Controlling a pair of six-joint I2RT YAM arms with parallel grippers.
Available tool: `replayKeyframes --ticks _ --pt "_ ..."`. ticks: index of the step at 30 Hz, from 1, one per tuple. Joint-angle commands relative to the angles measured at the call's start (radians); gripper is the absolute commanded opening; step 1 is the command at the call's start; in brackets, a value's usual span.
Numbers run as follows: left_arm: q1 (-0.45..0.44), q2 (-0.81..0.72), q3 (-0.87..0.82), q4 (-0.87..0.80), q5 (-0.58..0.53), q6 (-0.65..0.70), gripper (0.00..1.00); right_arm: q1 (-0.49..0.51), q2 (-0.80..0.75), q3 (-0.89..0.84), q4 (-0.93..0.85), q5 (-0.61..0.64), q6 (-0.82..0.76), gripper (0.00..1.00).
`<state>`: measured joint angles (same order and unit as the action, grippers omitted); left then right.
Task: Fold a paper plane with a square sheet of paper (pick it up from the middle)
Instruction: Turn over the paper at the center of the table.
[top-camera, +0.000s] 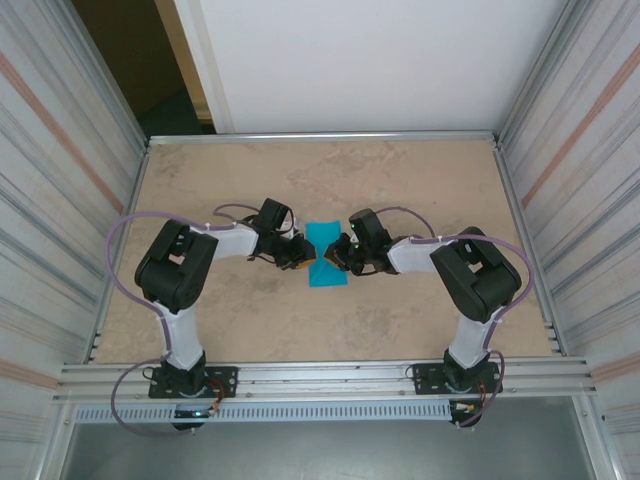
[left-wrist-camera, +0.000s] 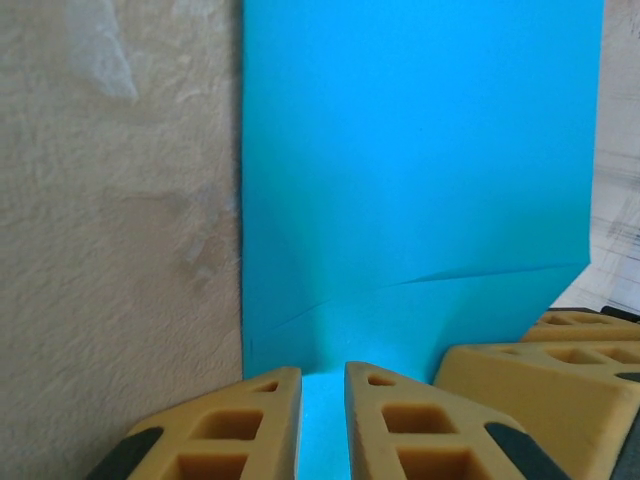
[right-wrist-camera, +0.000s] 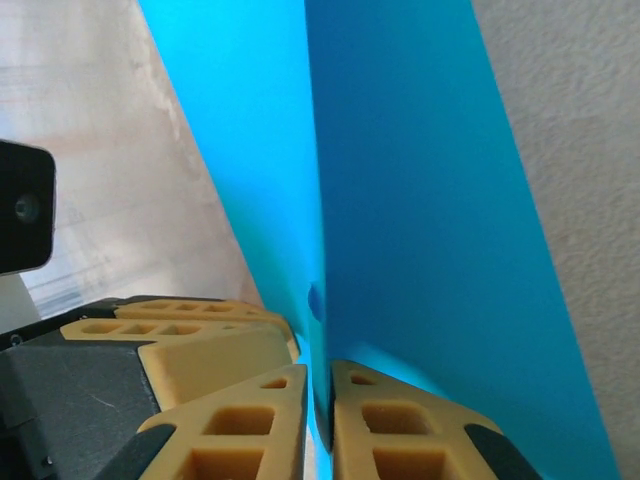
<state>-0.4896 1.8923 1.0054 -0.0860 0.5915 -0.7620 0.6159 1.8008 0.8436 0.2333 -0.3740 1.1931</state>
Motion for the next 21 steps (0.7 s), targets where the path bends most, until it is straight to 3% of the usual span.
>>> replayKeyframes --ticks 1,7,15,21 --pt "0.014 -0.045 -0.007 -0.051 -0.014 -0.015 0.21 0.002 0.021 -0.013 0.037 -0.004 -0.012 0.11" --pt "0.059 -0.137 -0.018 0.012 -0.001 -0.060 0.33 0.000 -0.031 -0.017 0.037 0.042 -0.119 0.05" --pt "0.107 -0.382 -0.145 0.111 -0.015 -0.086 0.54 -0.008 -0.183 -0.041 0.112 0.033 -0.218 0.03" --pt "0.109 -0.605 -0.310 0.286 0.009 -0.144 0.81 -0.038 -0.327 -0.060 0.187 -0.073 -0.218 0.03"
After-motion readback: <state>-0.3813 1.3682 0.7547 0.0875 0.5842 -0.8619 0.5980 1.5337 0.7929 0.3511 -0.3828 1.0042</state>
